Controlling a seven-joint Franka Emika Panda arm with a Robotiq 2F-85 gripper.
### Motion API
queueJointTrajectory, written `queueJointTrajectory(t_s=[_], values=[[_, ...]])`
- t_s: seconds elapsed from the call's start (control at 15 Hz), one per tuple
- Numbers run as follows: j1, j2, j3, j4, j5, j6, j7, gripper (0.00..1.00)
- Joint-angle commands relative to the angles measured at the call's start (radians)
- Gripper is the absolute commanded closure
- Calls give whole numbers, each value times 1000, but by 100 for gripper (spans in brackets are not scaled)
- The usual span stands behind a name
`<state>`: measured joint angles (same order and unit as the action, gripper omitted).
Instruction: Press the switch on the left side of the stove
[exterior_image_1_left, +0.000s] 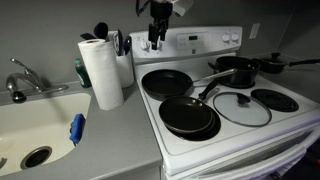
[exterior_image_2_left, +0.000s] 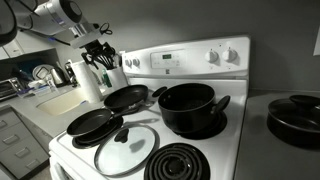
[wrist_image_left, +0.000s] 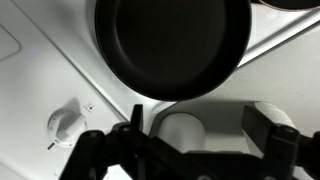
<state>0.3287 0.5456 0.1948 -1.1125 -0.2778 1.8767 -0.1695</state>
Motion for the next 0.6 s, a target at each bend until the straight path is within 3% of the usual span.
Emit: queueJointTrajectory(t_s=[0.0,0.53], values=[[-2,-85,-17,-131,-36,13,35,0],[-3,-130,-17,-212,-49,17,57,0]])
